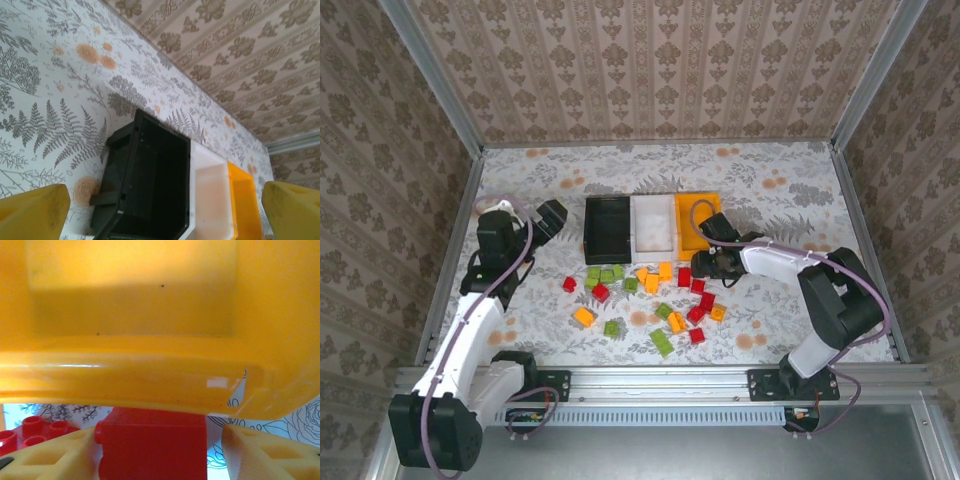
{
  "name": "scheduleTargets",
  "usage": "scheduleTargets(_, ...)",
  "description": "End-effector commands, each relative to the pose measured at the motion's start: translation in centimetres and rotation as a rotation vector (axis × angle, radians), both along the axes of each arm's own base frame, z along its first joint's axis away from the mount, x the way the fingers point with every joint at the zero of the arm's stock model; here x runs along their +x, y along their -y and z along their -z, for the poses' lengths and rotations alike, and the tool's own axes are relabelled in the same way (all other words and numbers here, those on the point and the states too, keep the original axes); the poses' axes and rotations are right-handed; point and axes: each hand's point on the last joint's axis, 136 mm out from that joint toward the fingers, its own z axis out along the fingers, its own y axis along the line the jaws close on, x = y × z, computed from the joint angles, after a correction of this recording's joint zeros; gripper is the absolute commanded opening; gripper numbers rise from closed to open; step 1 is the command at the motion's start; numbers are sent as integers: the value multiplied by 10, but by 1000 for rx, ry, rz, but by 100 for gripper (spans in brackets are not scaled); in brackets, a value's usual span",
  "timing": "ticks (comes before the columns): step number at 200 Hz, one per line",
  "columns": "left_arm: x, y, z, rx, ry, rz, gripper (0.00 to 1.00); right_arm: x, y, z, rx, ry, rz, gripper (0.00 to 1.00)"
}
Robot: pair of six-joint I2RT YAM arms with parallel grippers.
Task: Sort the legos into containers by color
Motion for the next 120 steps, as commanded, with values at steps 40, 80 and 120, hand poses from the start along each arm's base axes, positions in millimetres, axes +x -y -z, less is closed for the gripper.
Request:
scheduleTargets(40, -10, 12, 9, 101, -36, 33, 100, -9, 5, 2, -17, -10, 13, 45)
scheduleTargets(80, -22, 19, 14, 147, -74, 56, 100, -17, -2, -43, 49, 66, -19, 40)
scheduleTargets(120, -37, 22, 36, 217, -185, 110, 100, 10, -10, -105, 82, 200, -4, 41)
